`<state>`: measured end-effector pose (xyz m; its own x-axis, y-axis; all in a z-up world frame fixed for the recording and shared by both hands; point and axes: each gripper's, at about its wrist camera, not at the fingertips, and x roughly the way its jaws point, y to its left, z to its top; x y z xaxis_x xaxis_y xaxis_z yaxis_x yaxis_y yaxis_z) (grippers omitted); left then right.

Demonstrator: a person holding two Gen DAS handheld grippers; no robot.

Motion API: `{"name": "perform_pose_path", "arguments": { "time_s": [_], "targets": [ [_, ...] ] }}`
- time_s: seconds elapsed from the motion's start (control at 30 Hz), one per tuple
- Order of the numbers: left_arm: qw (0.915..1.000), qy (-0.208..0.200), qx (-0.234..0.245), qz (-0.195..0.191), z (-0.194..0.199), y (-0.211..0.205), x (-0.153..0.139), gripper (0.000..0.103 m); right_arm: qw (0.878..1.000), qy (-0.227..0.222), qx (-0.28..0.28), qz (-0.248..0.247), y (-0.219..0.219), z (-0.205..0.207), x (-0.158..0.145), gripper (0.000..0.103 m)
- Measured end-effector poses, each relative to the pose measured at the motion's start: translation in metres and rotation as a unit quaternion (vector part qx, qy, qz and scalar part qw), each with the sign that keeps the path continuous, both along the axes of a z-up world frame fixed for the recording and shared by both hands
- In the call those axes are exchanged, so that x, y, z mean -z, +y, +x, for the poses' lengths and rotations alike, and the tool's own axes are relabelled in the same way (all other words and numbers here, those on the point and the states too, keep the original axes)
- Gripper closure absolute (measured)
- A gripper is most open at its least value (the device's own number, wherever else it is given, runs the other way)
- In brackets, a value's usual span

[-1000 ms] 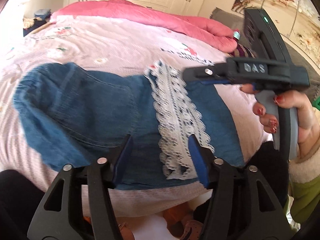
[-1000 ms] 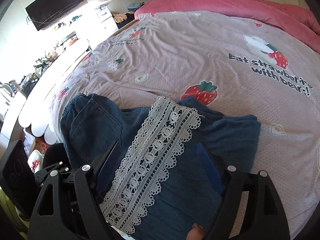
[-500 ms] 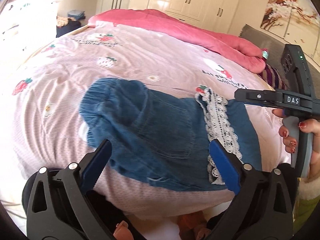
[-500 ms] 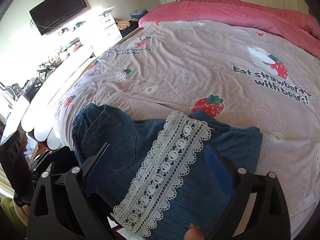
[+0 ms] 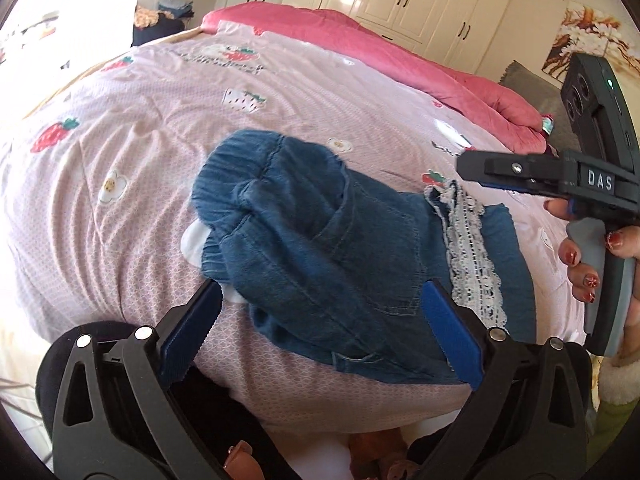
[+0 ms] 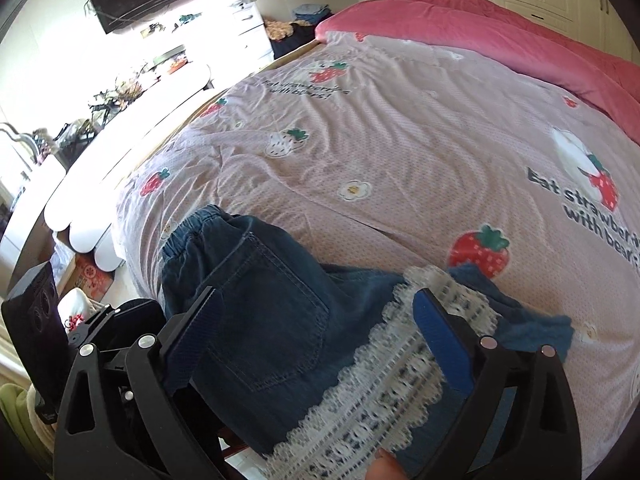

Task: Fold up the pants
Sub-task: 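Grasp the elastic waistband with the left gripper while the right gripper grasps the denim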

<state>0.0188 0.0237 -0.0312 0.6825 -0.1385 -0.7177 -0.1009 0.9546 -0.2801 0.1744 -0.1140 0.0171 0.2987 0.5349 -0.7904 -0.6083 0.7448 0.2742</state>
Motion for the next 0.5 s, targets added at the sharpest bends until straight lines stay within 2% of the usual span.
{"name": "perform_pose_path", "arguments": {
  "time_s": [0.23, 0.5],
  "targets": [
    [0.9997, 0.005, -0.001, -0.024, 0.004, 0.010, 0.006, 0.010, 0.999, 0.028, -0.031, -0.007, 0.041, 0.018, 0.013, 0.007],
    [0.9974, 0.020, 0.010, -0.069, 0.010, 0.014, 0.019, 0.010, 0.995, 0.044, -0.081, -0.023, 0.086, 0.032, 0.027, 0.007]
  ]
}}
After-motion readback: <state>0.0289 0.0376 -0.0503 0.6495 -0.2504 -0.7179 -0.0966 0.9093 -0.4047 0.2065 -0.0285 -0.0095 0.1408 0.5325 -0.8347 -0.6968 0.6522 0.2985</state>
